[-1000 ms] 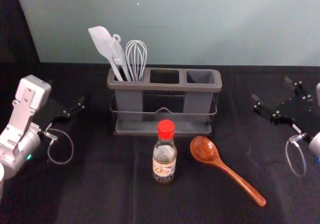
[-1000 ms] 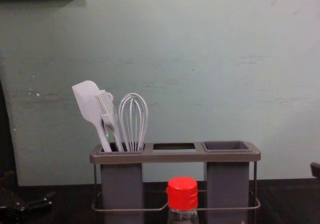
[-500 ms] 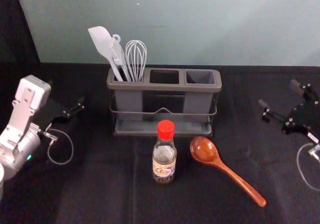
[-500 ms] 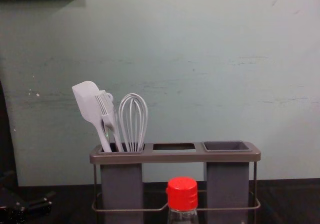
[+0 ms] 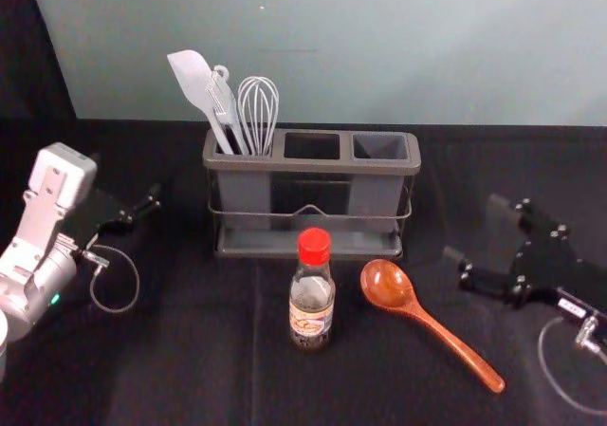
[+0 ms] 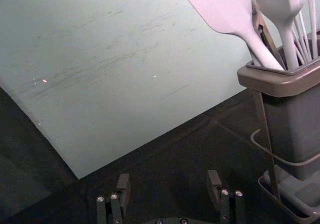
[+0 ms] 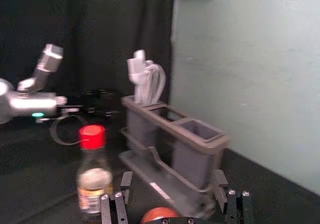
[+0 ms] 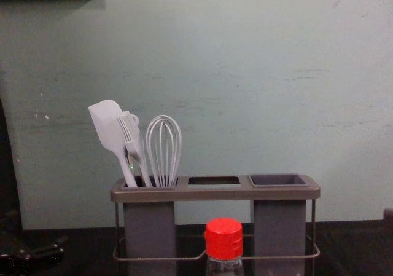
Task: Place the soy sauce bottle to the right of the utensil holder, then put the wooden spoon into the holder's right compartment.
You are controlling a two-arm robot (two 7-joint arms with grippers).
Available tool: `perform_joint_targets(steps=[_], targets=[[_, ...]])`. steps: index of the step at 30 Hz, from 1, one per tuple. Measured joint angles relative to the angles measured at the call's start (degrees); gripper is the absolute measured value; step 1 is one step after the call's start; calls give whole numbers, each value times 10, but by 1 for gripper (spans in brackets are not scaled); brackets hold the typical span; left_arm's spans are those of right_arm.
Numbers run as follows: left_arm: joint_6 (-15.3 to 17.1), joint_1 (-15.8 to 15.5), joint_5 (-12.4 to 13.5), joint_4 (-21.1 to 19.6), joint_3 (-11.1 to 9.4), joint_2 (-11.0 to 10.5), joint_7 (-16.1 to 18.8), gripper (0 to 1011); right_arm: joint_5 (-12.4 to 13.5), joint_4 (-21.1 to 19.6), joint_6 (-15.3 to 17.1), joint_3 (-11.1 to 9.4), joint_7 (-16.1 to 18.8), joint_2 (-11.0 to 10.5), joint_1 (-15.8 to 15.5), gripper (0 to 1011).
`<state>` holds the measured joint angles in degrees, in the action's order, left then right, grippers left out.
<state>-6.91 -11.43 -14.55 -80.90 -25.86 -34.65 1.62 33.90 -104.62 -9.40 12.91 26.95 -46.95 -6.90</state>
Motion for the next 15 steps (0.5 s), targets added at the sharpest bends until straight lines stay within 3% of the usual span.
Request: perform_joint_targets(steps=[7, 15], targets=[[0, 0, 0, 0, 0, 0, 0, 1005, 6, -1, 37, 28, 42, 12, 20, 1004], [0, 0, 0, 0, 0, 0, 0, 1005, -16, 6, 82, 70, 67, 38, 62, 1004]])
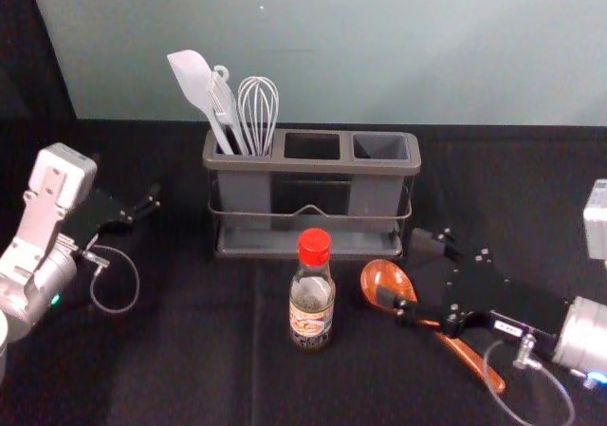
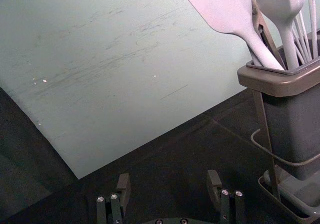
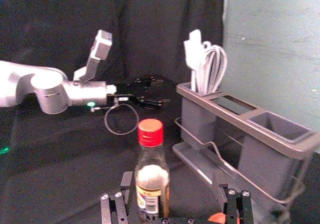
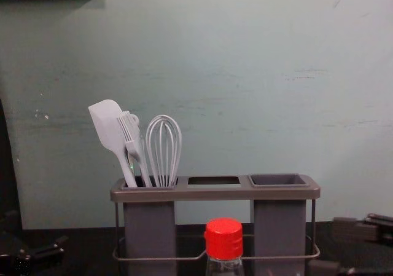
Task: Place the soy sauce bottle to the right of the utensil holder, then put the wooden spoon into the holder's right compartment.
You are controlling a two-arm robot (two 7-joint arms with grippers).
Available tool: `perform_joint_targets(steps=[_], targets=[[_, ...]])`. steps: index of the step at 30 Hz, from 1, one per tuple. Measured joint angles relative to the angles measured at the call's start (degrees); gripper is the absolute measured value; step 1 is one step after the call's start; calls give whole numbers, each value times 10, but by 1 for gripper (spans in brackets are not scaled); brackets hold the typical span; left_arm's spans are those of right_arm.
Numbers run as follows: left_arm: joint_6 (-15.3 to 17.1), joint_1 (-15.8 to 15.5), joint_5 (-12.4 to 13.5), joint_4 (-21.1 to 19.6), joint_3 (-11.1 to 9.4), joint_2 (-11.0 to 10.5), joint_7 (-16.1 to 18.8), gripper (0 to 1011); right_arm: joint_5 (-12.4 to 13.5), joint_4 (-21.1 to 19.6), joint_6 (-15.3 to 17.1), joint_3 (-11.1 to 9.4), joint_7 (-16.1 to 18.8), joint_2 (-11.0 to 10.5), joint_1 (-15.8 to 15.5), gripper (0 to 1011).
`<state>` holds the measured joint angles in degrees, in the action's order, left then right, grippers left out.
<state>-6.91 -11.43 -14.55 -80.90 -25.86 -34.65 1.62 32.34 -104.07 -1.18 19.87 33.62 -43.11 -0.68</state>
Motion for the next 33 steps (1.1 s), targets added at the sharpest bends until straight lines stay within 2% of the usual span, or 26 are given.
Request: perform_joint_targets(steps=[5, 14, 21, 26, 33], targets=[[0, 0, 0, 0, 0, 0, 0, 1005, -9, 4, 16, 21, 11, 10, 22, 1004], [0, 0, 0, 0, 0, 0, 0, 1005, -15, 15, 20, 49, 24, 29, 50, 1004], [0, 0, 0, 0, 0, 0, 0, 1005, -26, 34, 6, 69, 30, 47, 71, 1004], [0, 0, 0, 0, 0, 0, 0, 1005, -45, 53, -20, 83, 34, 63, 84, 1004], [0, 0, 0, 0, 0, 0, 0, 1005, -48, 71, -27, 91, 36, 82, 97, 1004]])
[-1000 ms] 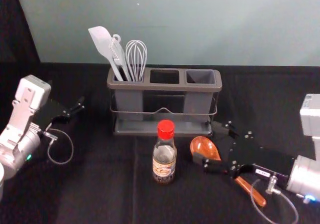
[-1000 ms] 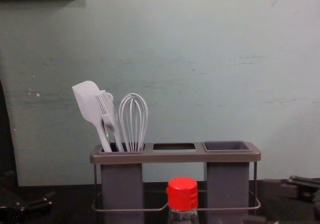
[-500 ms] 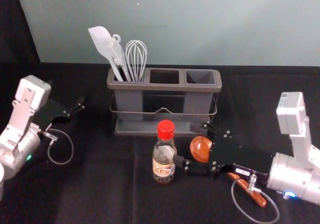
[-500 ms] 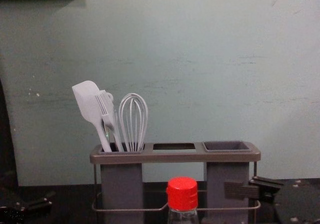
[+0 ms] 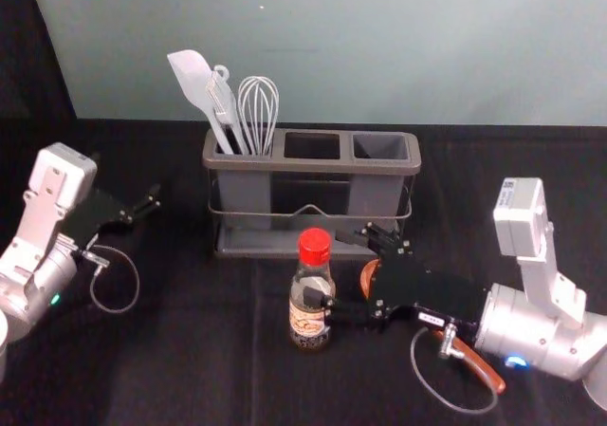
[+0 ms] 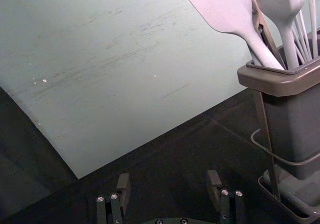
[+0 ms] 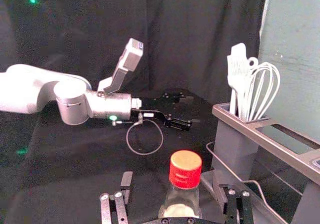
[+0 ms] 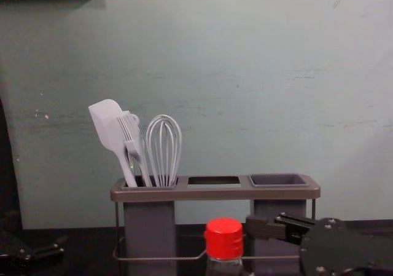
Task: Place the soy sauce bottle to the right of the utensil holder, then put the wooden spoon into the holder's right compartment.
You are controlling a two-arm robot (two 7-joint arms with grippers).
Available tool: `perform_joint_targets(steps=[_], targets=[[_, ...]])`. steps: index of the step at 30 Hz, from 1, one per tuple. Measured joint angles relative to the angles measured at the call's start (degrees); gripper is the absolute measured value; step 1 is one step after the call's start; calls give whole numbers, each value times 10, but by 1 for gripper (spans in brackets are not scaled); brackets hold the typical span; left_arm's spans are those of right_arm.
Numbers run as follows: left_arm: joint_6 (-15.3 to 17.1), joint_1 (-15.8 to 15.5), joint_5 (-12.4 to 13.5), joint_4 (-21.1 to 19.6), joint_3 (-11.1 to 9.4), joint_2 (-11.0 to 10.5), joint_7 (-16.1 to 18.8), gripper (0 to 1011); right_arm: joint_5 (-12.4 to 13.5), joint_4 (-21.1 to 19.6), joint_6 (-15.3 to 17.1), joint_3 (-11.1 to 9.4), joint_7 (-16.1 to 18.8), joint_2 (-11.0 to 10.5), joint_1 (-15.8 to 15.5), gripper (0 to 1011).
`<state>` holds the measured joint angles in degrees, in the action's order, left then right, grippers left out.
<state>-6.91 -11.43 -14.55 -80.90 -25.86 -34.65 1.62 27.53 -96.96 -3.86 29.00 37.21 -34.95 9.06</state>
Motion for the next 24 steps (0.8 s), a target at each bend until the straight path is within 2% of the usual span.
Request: perform_joint_targets(steps=[24], targets=[[0, 0, 0, 0, 0, 0, 0, 1005, 17, 37, 32, 13, -20, 41, 33, 1004]])
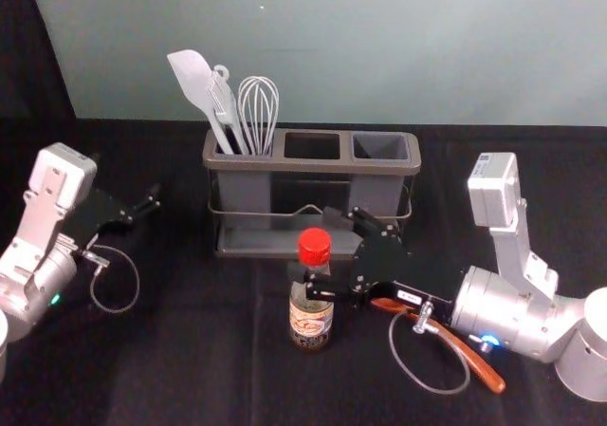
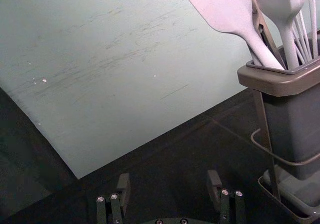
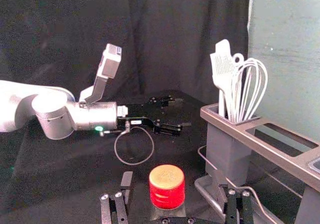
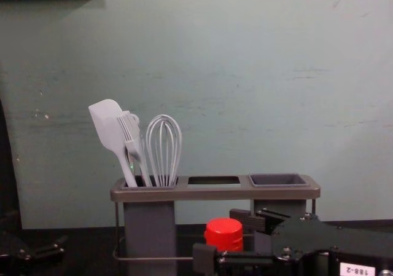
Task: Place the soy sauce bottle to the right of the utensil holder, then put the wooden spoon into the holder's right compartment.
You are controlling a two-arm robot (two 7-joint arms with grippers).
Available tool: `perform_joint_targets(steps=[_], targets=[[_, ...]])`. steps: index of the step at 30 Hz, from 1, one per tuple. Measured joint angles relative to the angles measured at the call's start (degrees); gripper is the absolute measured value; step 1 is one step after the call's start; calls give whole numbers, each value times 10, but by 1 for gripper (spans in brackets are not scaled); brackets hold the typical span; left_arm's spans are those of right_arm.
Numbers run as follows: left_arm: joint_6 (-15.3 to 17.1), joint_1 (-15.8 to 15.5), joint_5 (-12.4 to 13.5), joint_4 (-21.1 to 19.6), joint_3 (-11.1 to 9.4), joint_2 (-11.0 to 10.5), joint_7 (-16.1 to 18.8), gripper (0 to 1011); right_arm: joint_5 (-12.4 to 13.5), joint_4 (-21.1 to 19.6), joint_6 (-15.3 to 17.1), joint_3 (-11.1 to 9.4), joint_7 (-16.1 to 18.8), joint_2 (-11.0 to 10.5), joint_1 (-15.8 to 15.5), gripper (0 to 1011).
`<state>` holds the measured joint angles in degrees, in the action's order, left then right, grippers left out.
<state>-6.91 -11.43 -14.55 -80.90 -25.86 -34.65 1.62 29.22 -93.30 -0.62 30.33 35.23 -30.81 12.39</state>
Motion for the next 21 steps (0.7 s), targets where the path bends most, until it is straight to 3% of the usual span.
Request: perform_joint_targets(steps=[21], targets=[[0, 0, 0, 0, 0, 0, 0, 1005, -12, 5, -2, 12, -6, 9, 7, 1004]])
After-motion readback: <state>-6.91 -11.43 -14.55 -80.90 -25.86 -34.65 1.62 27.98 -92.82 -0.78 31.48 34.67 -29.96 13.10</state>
